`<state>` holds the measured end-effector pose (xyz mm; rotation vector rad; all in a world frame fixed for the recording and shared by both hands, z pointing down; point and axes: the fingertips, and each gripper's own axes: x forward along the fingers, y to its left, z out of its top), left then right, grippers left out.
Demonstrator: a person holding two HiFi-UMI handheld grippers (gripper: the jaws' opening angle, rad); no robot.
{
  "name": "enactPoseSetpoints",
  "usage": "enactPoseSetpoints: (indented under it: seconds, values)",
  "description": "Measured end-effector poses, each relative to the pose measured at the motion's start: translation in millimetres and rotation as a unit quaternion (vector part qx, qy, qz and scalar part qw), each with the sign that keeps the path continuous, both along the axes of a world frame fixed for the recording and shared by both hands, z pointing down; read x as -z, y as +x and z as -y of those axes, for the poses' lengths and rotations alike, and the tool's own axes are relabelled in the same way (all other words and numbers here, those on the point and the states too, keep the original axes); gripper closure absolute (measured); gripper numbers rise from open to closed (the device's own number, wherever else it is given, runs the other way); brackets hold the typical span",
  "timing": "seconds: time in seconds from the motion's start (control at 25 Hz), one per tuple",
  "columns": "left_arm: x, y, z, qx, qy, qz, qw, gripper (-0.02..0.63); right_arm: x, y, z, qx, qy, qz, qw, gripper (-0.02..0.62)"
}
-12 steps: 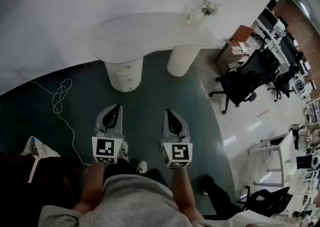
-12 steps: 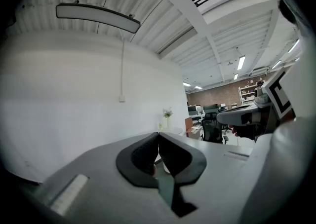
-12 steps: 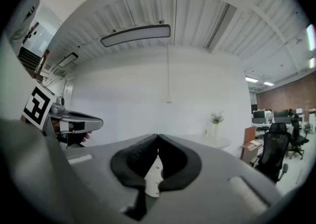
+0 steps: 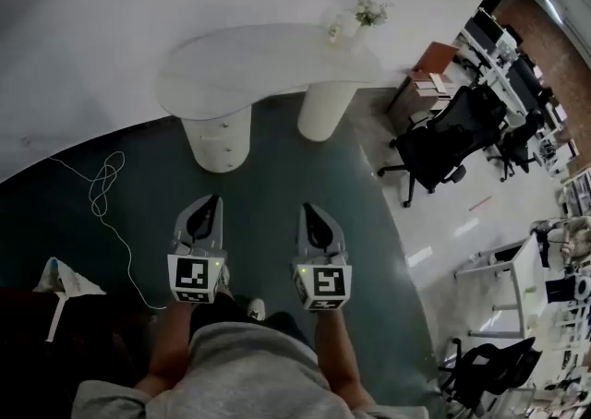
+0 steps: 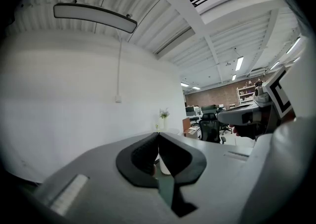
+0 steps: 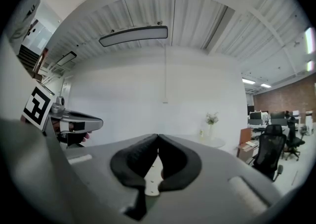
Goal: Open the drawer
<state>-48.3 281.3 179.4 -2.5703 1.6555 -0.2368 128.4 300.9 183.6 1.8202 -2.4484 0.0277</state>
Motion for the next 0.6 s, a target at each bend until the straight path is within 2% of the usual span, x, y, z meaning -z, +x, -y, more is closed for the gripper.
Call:
enactPoseSetpoints:
  seconds: [0.2,0.6]
  values:
    - [-0.8,25.1,-0.1,-0.011,0.002,-0.008,0.9999,0.595,-0.6,29.0,-11.0,-0.020,-0.003,-0.008,1.000,0.592]
    - [-7.9,100.0,36.0,-0.073,-0.010,-0.020,0.9971,0.595,-7.5,106.9,-8.0,-0.097,-0.011,-0.009,0.995,0.592]
